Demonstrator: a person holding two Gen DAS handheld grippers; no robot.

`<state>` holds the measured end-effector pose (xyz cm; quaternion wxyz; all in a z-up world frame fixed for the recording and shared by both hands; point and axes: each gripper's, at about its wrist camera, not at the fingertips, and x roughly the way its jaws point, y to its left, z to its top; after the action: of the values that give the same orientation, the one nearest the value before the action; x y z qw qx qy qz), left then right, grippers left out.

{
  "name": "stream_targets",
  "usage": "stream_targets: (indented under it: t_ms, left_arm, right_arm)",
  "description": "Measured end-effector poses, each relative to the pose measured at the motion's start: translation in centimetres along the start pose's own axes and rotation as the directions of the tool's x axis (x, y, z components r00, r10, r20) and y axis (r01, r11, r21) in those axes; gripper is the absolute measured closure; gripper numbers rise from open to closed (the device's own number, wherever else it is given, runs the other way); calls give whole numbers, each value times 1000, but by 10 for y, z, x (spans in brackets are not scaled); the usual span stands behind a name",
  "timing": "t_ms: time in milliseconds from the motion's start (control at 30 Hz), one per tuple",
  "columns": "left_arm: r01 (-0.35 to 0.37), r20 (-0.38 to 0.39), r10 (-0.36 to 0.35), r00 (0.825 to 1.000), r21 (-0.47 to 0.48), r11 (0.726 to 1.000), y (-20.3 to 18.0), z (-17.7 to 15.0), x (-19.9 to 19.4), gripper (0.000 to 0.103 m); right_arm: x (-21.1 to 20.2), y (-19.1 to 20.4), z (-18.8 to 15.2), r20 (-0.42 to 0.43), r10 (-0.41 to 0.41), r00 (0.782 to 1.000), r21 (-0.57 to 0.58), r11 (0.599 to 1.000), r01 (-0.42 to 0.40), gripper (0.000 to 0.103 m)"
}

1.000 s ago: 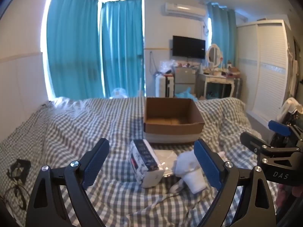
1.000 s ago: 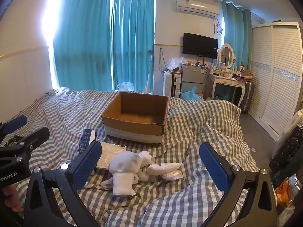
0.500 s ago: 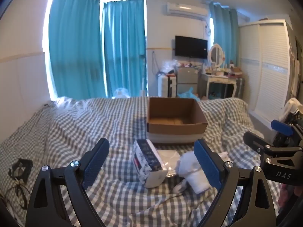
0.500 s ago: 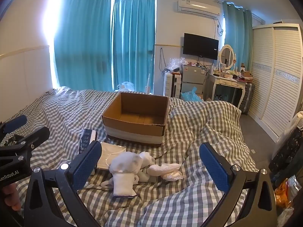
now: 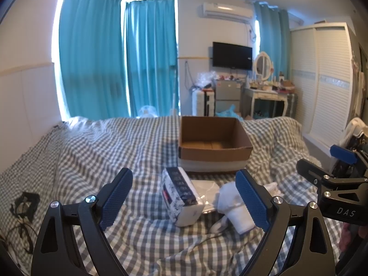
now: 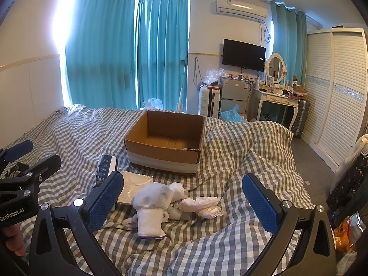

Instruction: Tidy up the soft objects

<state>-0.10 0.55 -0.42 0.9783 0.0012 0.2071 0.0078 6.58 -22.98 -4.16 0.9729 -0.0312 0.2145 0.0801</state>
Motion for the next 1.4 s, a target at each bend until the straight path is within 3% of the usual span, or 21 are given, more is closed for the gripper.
stream_targets:
  t_ms: [1400]
  left_arm:
    - [-4, -2, 4, 1000, 1, 1000, 0, -6, 0, 11]
  right_arm:
    - [2, -1, -6, -12, -1, 1000, 2, 1000, 1, 0]
